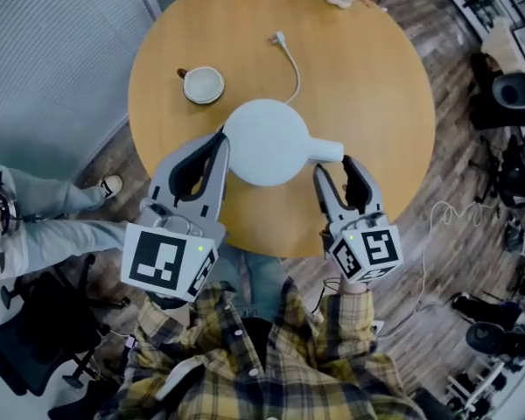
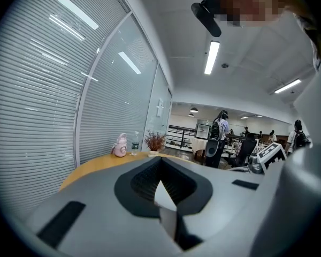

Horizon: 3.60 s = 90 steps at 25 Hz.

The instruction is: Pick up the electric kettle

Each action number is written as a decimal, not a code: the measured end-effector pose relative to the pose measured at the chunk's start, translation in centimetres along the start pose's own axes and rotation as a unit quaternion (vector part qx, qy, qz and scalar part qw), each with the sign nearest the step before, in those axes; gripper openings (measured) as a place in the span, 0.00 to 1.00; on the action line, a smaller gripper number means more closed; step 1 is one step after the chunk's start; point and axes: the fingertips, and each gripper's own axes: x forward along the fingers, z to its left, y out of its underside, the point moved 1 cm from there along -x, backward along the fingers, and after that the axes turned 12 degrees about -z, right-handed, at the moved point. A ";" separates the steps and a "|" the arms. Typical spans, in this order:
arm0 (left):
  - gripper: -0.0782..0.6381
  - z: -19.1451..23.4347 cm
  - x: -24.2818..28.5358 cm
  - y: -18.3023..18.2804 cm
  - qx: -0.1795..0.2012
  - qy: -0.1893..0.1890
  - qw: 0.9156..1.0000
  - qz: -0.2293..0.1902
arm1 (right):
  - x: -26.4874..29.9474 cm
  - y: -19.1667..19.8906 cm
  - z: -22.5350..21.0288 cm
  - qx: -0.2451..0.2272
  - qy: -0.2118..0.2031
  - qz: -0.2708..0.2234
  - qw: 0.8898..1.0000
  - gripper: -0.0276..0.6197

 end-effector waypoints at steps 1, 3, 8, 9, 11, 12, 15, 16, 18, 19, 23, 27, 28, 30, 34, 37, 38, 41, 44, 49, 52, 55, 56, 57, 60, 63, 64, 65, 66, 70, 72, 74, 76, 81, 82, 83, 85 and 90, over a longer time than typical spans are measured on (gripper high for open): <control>0.11 0.3 -0.1 0.3 -0.001 -0.003 1.000 0.001 | 0.2 0.5 -0.2 0.001 0.001 0.004 1.000 0.39; 0.11 0.9 -0.2 0.8 -0.002 -0.009 1.000 0.004 | 0.6 1.4 -0.4 0.000 0.002 0.008 1.000 0.39; 0.11 1.7 -0.1 2.1 0.000 -0.013 1.000 0.010 | 1.7 3.0 -1.2 -0.002 0.011 0.002 1.000 0.39; 0.11 1.8 -0.2 2.2 0.001 -0.014 1.000 0.011 | 1.9 3.4 -1.3 0.000 0.011 0.001 1.000 0.39; 0.11 2.1 -0.3 2.4 0.001 -0.017 1.000 0.011 | 2.3 3.9 -1.3 0.002 0.012 0.001 1.000 0.39; 0.11 2.3 -0.4 2.6 -0.001 -0.020 1.000 0.010 | 2.5 4.1 -1.4 0.002 0.012 0.001 1.000 0.39; 0.11 3.0 -0.4 2.9 -0.006 -0.028 1.000 0.009 | 3.3 4.7 -1.6 0.002 0.014 0.001 1.000 0.39; 0.11 3.3 -0.3 3.0 -0.006 -0.030 0.999 0.009 | 3.6 4.8 -1.7 0.001 0.015 -0.001 1.000 0.39; 0.11 3.6 -0.2 3.3 -0.007 -0.034 0.999 0.010 | 4.0 4.9 -1.9 -0.002 0.019 -0.005 1.000 0.39; 0.11 3.7 -0.3 3.4 -0.007 -0.036 0.999 0.010 | 4.2 4.9 -2.0 -0.002 0.021 -0.007 1.000 0.39; 0.11 4.2 -0.4 4.2 -0.011 -0.042 0.999 0.015 | 4.7 5.2 -2.3 0.001 0.021 -0.009 1.000 0.39; 0.11 4.9 -0.4 5.0 -0.016 -0.049 0.998 0.021 | 5.3 5.4 -2.6 0.002 0.023 -0.012 1.000 0.38; 0.11 5.1 -0.3 5.1 -0.017 -0.051 0.998 0.021 | 5.5 5.4 -2.6 0.003 0.023 -0.014 1.000 0.36; 0.11 5.3 -0.3 5.3 -0.017 -0.051 0.998 0.023 | 5.9 5.3 -2.5 -0.003 0.024 -0.017 1.000 0.32; 0.11 5.8 -0.1 5.5 -0.015 -0.054 0.998 0.026 | 6.6 4.8 -2.4 -0.017 0.036 -0.030 0.999 0.27; 0.11 6.1 0.1 5.6 -0.017 -0.054 0.998 0.027 | 6.7 4.6 -2.8 -0.018 0.048 -0.037 0.998 0.21; 0.11 6.2 0.1 5.5 -0.017 -0.054 0.998 0.027 | 6.7 4.6 -2.8 -0.020 0.051 -0.038 0.998 0.21; 0.11 6.4 0.3 5.3 -0.018 -0.053 0.998 0.025 | 6.7 4.5 -2.8 -0.032 0.059 -0.041 0.997 0.19; 0.11 6.6 0.3 5.2 -0.017 -0.052 0.998 0.024 | 6.7 4.6 -2.8 -0.036 0.066 -0.042 0.996 0.18; 0.11 6.5 0.6 4.6 -0.013 -0.052 0.998 0.022 | 6.6 4.5 -3.0 -0.029 0.079 -0.049 0.995 0.18; 0.11 6.7 0.9 4.0 -0.009 -0.053 0.998 0.018 | 6.9 4.3 -3.2 -0.023 0.088 -0.053 0.994 0.18; 0.11 6.8 1.0 3.5 -0.006 -0.055 0.998 0.012 | 7.1 4.3 -3.5 -0.014 0.098 -0.053 0.994 0.18; 0.11 6.8 1.0 3.3 -0.005 -0.055 0.998 0.011 | 7.1 4.3 -3.6 -0.011 0.101 -0.052 0.993 0.18; 0.11 6.7 1.0 3.1 -0.005 -0.055 0.998 0.010 | 7.1 4.2 -3.8 -0.010 0.104 -0.052 0.993 0.18; 0.11 6.6 1.1 2.6 -0.003 -0.056 0.998 0.006 | 7.0 3.8 -4.1 -0.008 0.105 -0.055 0.993 0.18; 0.11 6.5 1.2 2.0 -0.002 -0.055 0.998 -0.001 | 7.1 2.8 -4.1 -0.004 0.100 -0.059 0.993 0.18; 0.11 6.4 1.2 1.9 -0.002 -0.055 0.999 -0.003 | 7.1 2.4 -4.1 -0.005 0.098 -0.061 0.993 0.18; 0.11 6.3 1.2 1.7 -0.001 -0.054 0.999 -0.004 | 7.0 1.9 -4.1 -0.008 0.096 -0.063 0.993 0.18; 0.11 6.2 1.2 1.5 -0.001 -0.053 0.999 -0.006 | 6.9 1.5 -4.1 -0.010 0.094 -0.064 0.993 0.18; 0.11 5.5 1.4 0.2 0.003 -0.052 0.999 -0.015 | 6.5 -0.6 -4.3 -0.017 0.088 -0.069 0.994 0.18; 0.11 5.0 1.4 -0.7 0.005 -0.049 0.999 -0.021 | 5.9 -1.8 -4.4 -0.016 0.088 -0.072 0.993 0.18; 0.11 4.4 1.3 -1.6 0.007 -0.045 0.999 -0.026 | 5.3 -2.9 -4.5 -0.013 0.088 -0.076 0.993 0.18; 0.11 4.0 1.3 -2.4 0.010 -0.042 0.999 -0.032 | 5.0 -4.0 -4.4 -0.014 0.086 -0.080 0.993 0.18; 0.11 2.8 1.5 -3.7 0.016 -0.035 0.998 -0.041 | 3.8 -6.6 -4.4 -0.019 0.078 -0.095 0.992 0.18; 0.11 2.6 1.5 -3.9 0.017 -0.033 0.998 -0.043 | 3.6 -7.2 -4.4 -0.021 0.077 -0.098 0.992 0.18; 0.11 2.4 1.5 -4.1 0.017 -0.030 0.998 -0.044 | 3.3 -7.6 -4.2 -0.021 0.075 -0.102 0.992 0.18; 0.11 2.0 1.2 -4.4 0.019 -0.026 0.999 -0.044 | 2.8 -8.4 -3.8 -0.020 0.072 -0.108 0.991 0.18; 0.11 1.5 1.1 -5.2 0.027 -0.016 0.998 -0.048 | 1.8 -10.3 -3.5 -0.012 0.071 -0.121 0.990 0.18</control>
